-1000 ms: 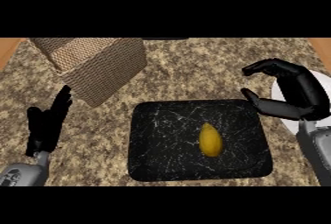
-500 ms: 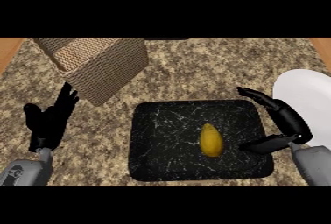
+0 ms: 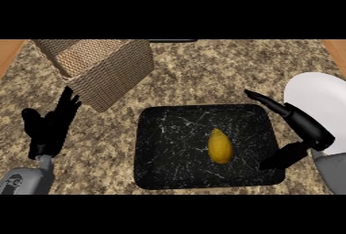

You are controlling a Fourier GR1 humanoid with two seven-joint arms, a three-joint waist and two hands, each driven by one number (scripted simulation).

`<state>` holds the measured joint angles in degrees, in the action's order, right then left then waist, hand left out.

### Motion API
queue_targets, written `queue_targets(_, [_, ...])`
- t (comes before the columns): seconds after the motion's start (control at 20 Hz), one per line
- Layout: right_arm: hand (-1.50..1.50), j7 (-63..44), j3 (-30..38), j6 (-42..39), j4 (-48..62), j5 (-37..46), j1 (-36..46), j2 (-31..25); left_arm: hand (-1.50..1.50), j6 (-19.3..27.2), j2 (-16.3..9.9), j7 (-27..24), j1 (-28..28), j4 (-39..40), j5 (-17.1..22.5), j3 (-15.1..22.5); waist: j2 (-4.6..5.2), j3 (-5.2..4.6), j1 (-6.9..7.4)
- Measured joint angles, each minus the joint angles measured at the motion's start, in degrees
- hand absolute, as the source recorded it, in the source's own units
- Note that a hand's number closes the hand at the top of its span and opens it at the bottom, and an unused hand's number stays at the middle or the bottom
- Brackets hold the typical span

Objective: Pick the lemon from the tray and place it in the plate

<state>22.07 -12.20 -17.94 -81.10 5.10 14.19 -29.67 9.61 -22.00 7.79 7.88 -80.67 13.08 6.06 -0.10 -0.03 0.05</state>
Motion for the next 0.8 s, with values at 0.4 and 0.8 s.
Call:
queue_targets(0.4, [-1.5, -10.7, -4.25, -3.92, -4.21, 7.05, 2.59, -0.07, 0.0, -1.18, 1.06, -0.37, 0.36, 0.95, -1.15, -1.16, -0.03, 0.03, 0.07])
queue_targets(0.8, [-1.5, -15.94, -5.95, -7.02, -4.64, 15.42, 4.93, -0.18, 0.0, -2.17, 2.03, 0.92, -0.22, -0.49, -2.26, -2.11, 0.08, -0.04, 0.23])
